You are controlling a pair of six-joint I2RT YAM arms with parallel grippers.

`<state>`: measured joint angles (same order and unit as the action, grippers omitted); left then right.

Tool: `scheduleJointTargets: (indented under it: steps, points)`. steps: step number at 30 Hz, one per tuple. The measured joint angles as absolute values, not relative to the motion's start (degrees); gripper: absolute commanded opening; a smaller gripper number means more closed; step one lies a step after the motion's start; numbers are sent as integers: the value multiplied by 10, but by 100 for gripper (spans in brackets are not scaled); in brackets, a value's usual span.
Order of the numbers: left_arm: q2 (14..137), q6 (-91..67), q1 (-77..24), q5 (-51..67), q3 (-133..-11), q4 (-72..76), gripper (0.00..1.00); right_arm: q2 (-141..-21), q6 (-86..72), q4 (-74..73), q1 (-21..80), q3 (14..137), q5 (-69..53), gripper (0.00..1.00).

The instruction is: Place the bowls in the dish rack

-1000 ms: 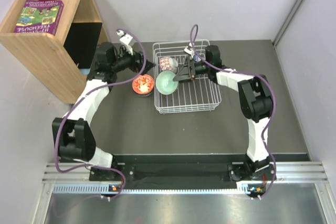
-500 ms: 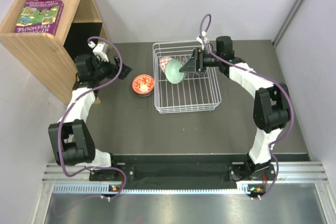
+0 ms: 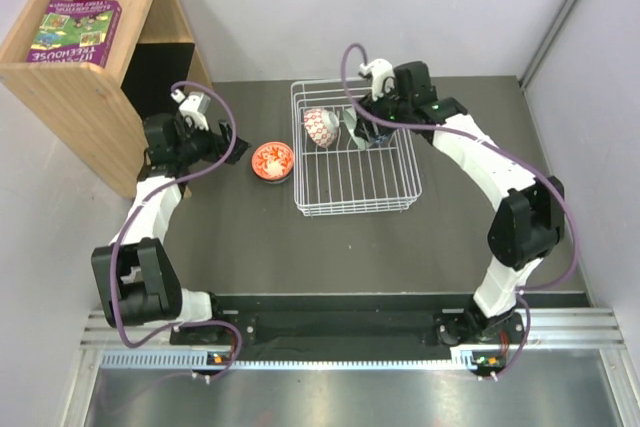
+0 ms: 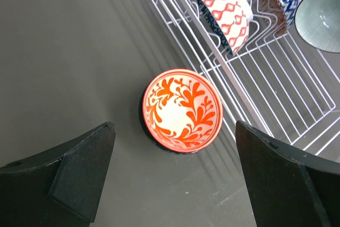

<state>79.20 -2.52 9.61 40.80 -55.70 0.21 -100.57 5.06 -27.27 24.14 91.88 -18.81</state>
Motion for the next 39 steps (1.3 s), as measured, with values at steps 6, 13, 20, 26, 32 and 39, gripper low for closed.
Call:
scheduleJointTargets:
  steps: [6, 13, 20, 26, 32, 39]
  points:
    - [775, -4, 98, 408, -535, -6, 99, -1001, 164, -317, 321, 927, -59, 0]
    - [748, 16, 100, 401, -502, -6, 99, -1001, 246, -337, 366, 918, 48, 0]
    - [735, 17, 101, 397, -477, -4, 99, -1011, 298, -341, 395, 903, 129, 0]
    - [735, 17, 103, 396, -468, 0, 99, -1037, 329, -341, 413, 903, 171, 0]
    - [735, 17, 104, 396, -461, 0, 99, -1070, 348, -344, 415, 902, 201, 0]
    - [735, 17, 104, 400, -456, 0, 99, -1099, 369, -344, 415, 899, 243, 0]
